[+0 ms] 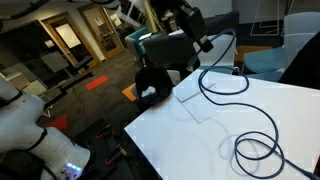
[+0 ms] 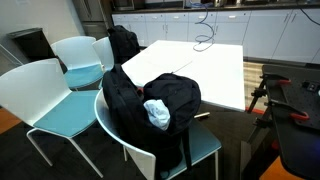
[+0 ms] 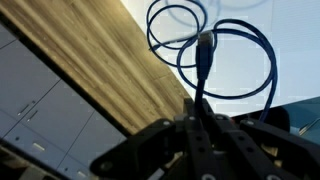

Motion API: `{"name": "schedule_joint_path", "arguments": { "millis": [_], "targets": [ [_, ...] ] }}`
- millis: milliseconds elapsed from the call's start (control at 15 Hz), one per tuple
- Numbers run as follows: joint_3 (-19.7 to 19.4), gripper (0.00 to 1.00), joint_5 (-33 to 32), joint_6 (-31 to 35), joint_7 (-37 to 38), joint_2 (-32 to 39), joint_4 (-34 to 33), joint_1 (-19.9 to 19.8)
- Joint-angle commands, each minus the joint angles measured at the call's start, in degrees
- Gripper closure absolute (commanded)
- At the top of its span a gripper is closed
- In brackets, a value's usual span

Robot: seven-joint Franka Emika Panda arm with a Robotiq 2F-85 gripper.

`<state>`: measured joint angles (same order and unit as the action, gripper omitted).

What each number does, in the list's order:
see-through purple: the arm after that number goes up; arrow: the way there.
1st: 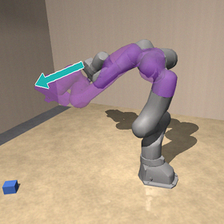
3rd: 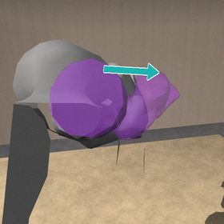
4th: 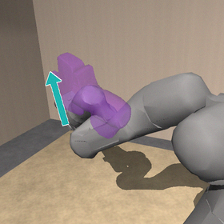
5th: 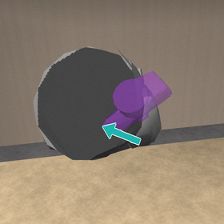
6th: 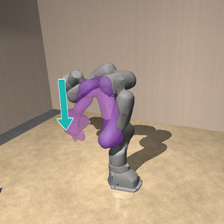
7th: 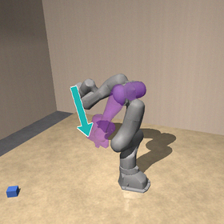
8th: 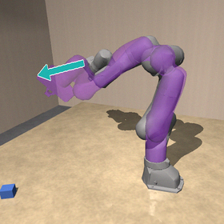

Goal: Pick up the blue cable and move it to the right side of the table.

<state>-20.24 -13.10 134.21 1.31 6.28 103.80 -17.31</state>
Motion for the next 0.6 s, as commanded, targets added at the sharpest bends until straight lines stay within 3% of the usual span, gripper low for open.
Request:
{"name": "schedule_joint_path", "arguments": {
  "millis": [0,133,200,333,533],
  "targets": [
    [-6.8,0.98,-16.33,11.27,14.97,-3.69,9.97,10.09],
    [-4.7,0.98,-26.66,12.12,25.08,-7.1,16.36,11.68],
    [-1.06,0.98,-30.35,9.12,27.93,-7.92,18.08,9.84],
    [1.86,0.98,-37.81,4.87,35.34,-8.62,21.39,10.1],
    [6.63,0.98,-44.74,-0.32,44.59,-8.86,25.75,10.18]
  ]
}}
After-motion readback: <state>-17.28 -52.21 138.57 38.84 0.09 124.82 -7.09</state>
